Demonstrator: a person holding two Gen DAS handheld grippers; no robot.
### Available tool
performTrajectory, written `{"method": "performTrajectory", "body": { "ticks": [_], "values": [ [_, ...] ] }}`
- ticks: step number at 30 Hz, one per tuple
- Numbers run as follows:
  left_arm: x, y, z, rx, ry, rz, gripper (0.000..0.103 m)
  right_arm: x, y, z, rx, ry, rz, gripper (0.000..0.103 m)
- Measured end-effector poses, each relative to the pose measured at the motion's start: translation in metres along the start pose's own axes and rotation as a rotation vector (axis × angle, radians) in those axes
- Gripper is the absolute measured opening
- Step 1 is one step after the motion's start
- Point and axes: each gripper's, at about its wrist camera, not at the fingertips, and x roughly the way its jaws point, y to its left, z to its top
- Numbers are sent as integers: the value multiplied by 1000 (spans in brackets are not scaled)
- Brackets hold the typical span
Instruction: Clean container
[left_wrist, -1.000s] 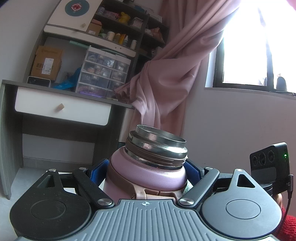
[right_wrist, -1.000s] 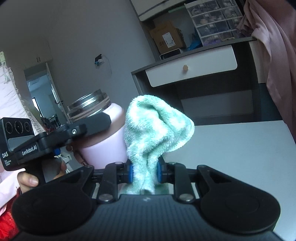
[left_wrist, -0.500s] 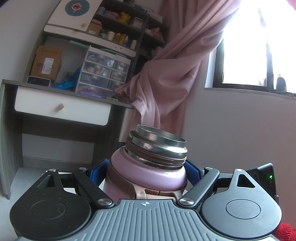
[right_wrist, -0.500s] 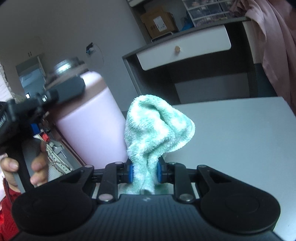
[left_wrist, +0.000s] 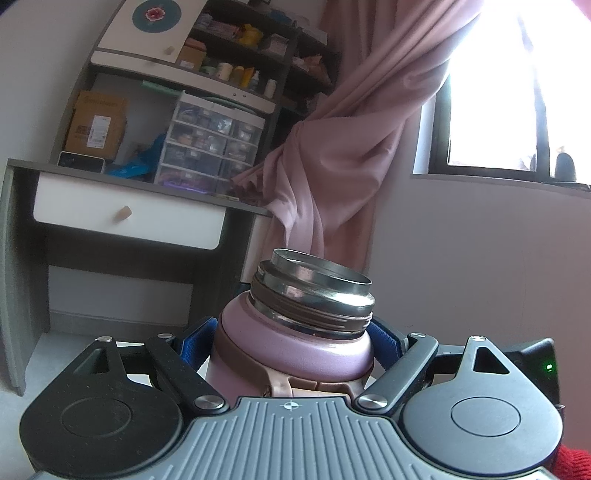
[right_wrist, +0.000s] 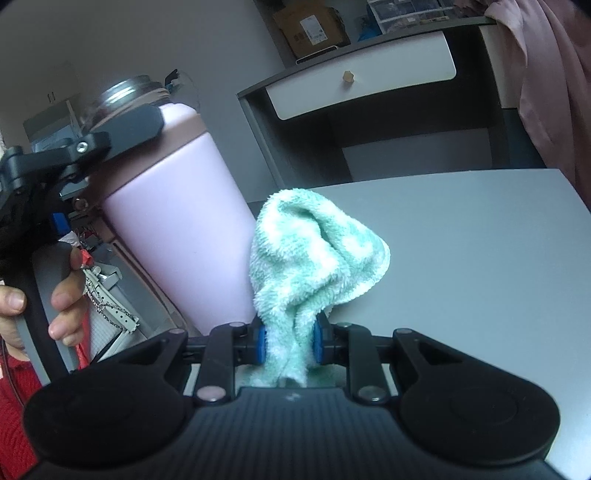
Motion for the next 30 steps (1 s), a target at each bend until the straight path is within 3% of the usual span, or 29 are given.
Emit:
{"method": "performTrajectory", "body": {
  "ticks": [12, 21, 30],
  "values": [
    [-4, -3, 2, -68, -18, 126, 87, -23, 30, 12, -48, -48, -22, 22],
    [-5, -29, 11, -17, 2, 316, 87, -47, 45, 13, -61, -88, -33, 22],
    [-11, -43, 16, -2, -18, 412, 86, -67, 49, 8, -61, -106, -45, 22]
  ]
}}
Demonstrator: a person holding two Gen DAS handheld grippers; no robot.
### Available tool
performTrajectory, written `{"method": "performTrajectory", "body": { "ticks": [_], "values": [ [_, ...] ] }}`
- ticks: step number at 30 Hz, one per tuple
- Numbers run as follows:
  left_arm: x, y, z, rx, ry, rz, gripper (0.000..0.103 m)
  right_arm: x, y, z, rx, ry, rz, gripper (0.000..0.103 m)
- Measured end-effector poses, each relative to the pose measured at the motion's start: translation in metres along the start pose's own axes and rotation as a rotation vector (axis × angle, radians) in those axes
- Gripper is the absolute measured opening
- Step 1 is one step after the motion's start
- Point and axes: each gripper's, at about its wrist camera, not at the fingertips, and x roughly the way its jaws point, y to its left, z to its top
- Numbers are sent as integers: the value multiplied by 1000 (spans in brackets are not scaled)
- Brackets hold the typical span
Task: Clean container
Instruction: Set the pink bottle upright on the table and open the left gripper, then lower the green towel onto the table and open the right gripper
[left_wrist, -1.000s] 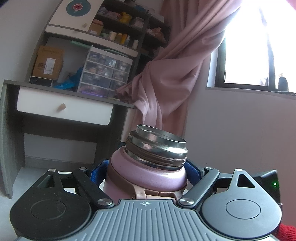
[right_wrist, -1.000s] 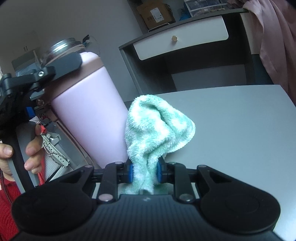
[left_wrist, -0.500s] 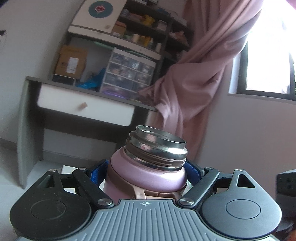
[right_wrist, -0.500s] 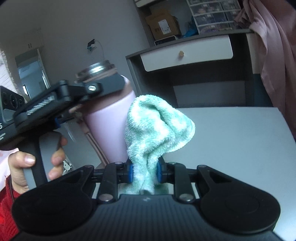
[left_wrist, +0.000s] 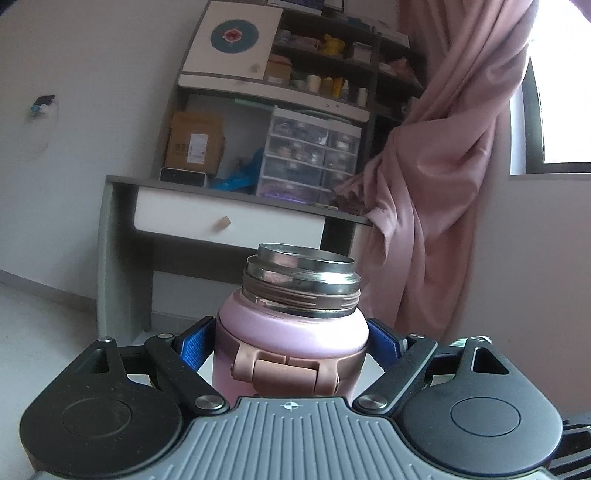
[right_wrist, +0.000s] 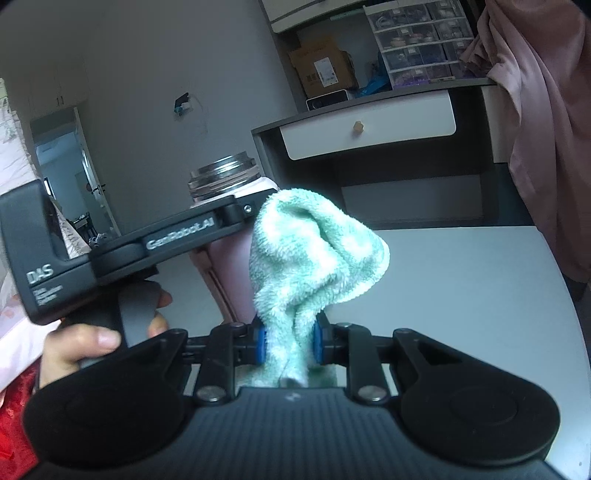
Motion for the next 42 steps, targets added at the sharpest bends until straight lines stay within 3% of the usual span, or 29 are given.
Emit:
{"method": "performTrajectory", "body": {
  "ticks": [10, 11, 13, 21, 29, 38, 40, 41, 42],
  "values": [
    [-8, -4, 12, -11, 10, 18, 88, -11, -2, 1, -7, -15, -12, 22],
    [-12, -5, 11, -19, -7, 32, 103, -12, -3, 1, -8, -17, -18, 22],
    [-21, -6, 14, -17, -46, 57, 103, -15, -5, 1, -4, -20, -27, 22],
    [-63, -14, 23, 49, -43, 61, 103, -17, -26, 3, 1, -25, -171, 22],
    [-94, -15, 5, 60, 26, 98, 103, 5, -47, 4, 28, 29, -268, 22],
    [-94, -6, -23, 44, 84, 102, 103, 38, -62, -11, 98, 78, -368, 23],
    [-94, -4, -26, 45, 84, 113, 103, 42, -63, -13, 111, 77, -388, 34],
    [-93, -3, -27, 40, 86, 115, 103, 42, -64, -13, 113, 71, -400, 47],
    [-93, -1, -27, 35, 89, 117, 103, 42, -63, -14, 111, 66, -413, 71]
  ]
}}
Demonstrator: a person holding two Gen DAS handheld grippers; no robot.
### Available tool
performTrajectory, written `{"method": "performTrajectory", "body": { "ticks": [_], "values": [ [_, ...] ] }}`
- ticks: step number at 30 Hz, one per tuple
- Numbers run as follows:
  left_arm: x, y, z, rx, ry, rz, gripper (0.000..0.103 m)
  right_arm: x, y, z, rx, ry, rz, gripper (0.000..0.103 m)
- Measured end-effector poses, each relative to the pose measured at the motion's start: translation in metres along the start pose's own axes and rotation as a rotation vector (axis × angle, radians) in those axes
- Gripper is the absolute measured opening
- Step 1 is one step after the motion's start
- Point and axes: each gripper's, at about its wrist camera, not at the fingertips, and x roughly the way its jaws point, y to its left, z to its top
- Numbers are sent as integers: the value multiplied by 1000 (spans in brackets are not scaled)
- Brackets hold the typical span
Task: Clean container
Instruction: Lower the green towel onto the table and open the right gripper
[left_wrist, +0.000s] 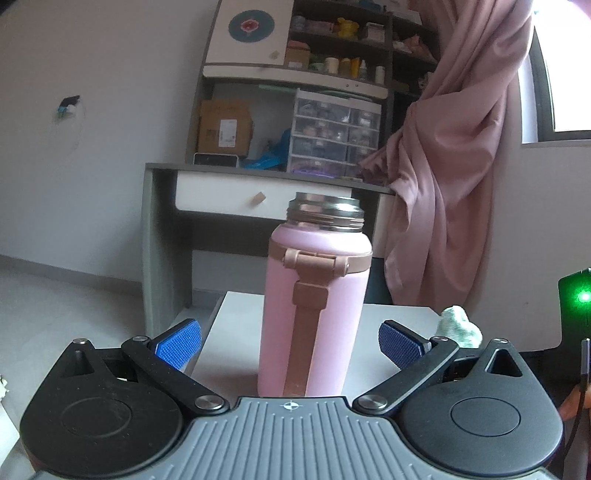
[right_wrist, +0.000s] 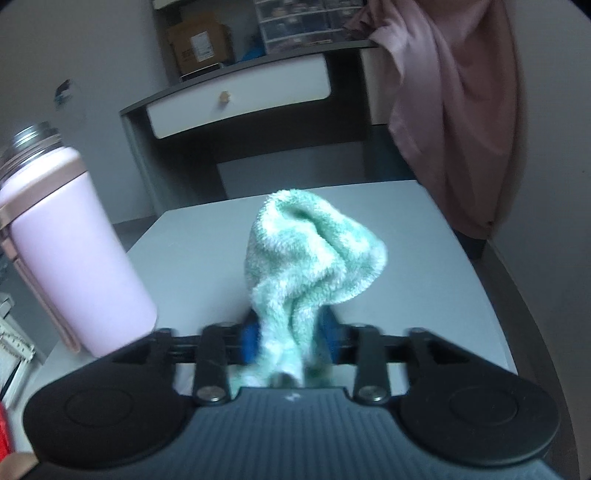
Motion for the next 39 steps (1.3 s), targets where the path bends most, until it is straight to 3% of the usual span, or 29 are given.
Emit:
{"method": "performTrajectory", "body": {
  "ticks": [2, 5, 12, 19, 26, 39],
  "values": [
    [0, 3, -1, -7, 1, 3, 103, -3, 3, -1, -14, -31, -39, 103],
    [0, 3, 0, -6, 1, 10, 103, -9, 7, 0, -41, -53, -83, 103],
    [-1, -1, 12, 12, 27, 1, 103, -30, 12, -3, -58, -56, -87, 103],
    [-19, -8, 7, -35, 39, -29, 103, -70, 27, -18, -97, -89, -98, 103],
    [-33, -24, -17, -5, 96, 13, 103, -104, 33, -49, -104, -101, -98, 103],
    [-66, -39, -52, 51, 115, 22, 103, -121, 37, -91, -83, -67, -97, 103]
  ]
}}
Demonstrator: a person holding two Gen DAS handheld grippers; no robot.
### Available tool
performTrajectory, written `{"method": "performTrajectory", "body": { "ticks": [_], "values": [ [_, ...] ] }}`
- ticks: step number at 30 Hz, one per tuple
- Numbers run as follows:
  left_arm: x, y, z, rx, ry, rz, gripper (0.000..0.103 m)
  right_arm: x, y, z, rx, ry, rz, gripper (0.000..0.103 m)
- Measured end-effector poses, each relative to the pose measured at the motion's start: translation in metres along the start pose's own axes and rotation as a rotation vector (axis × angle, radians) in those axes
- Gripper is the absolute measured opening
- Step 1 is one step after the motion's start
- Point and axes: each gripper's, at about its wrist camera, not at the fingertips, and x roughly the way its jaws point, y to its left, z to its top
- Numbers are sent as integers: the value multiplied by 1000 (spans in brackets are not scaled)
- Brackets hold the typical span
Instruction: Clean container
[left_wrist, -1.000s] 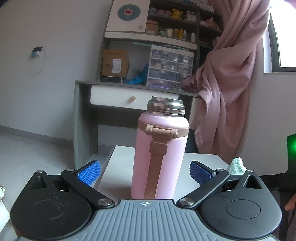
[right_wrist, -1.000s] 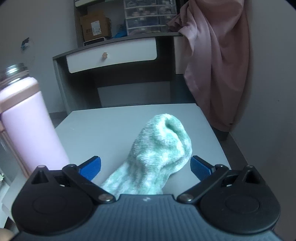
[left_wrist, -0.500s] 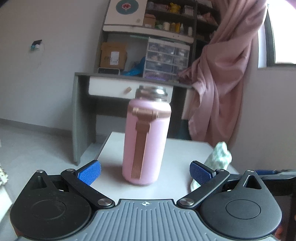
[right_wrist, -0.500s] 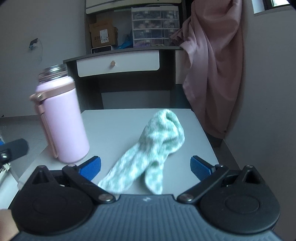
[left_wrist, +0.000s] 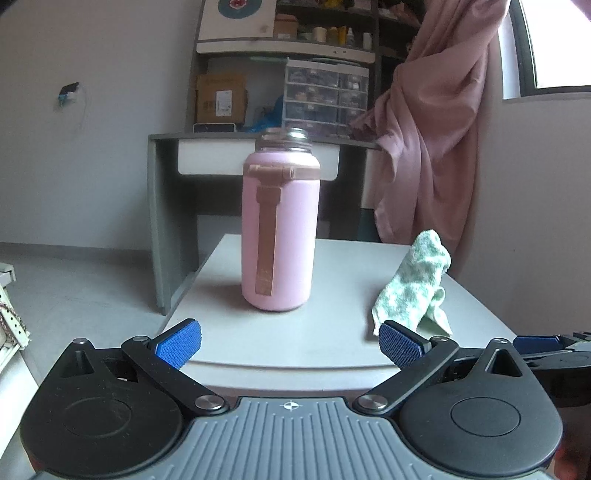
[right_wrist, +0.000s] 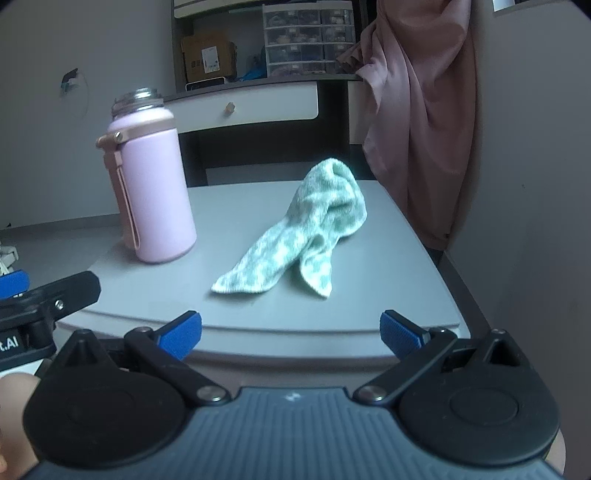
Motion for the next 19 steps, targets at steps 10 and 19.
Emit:
{"method": "performTrajectory", "body": {
  "ticks": [10, 19],
  "values": [
    [-8, -3, -7, 3, 15, 10, 103, -6, 0, -7, -1, -10, -11, 103],
    [-12, -5, -6, 20, 5, 12, 103, -6, 0, -7, 3, -5, -4, 103]
  ]
}}
